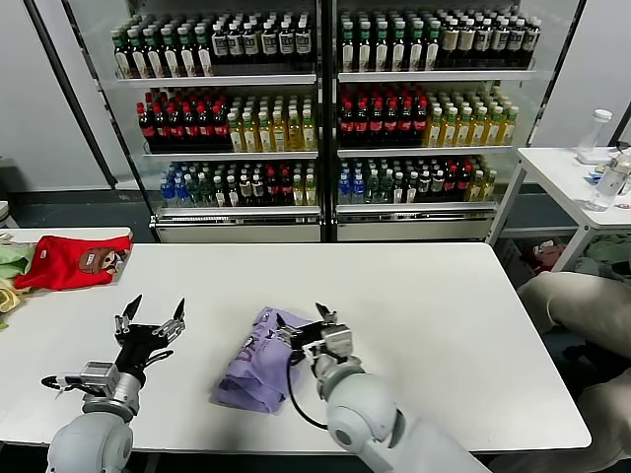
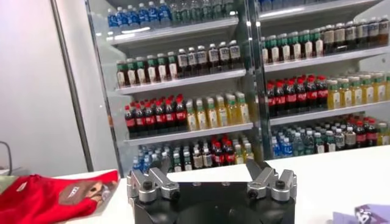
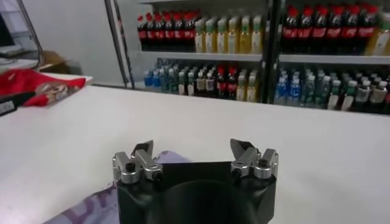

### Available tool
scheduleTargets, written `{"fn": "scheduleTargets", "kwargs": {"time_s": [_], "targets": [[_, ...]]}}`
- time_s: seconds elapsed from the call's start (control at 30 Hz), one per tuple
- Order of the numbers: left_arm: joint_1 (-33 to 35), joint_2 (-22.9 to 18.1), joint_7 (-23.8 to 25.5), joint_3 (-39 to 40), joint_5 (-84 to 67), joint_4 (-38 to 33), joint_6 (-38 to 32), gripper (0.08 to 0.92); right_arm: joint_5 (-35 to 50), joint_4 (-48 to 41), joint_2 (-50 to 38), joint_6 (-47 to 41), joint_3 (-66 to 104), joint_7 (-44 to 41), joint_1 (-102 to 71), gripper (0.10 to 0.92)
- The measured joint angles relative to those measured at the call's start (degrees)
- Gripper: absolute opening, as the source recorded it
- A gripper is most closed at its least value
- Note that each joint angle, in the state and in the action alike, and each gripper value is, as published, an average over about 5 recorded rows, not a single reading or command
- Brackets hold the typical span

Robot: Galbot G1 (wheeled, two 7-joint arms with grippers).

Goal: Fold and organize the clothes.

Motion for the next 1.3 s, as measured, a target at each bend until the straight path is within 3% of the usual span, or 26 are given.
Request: {"fn": "scheduleTargets", "kwargs": {"time_s": [0.5,0.93,1.3], "targets": [[0.02,0.33,0.21,-2.82,0.53,1.57,-0.59,0.823,2.47,-10.81,7.36,-0.01,-8.06,6.67,5.95,0.823],[-0.08,0.48,0.24,-3.26,0.82,2.51,-0.96,0.823,4.73,-14.18,11.15,-0.02,-10.94,10.92,7.22,0.807],[-0.08,0.58,0.19,-3.7,1.09,3.42,-1.67,0.823,8.65,-13.4,10.51,-0.04,-12.33,15.76,6.89,0.509]]}}
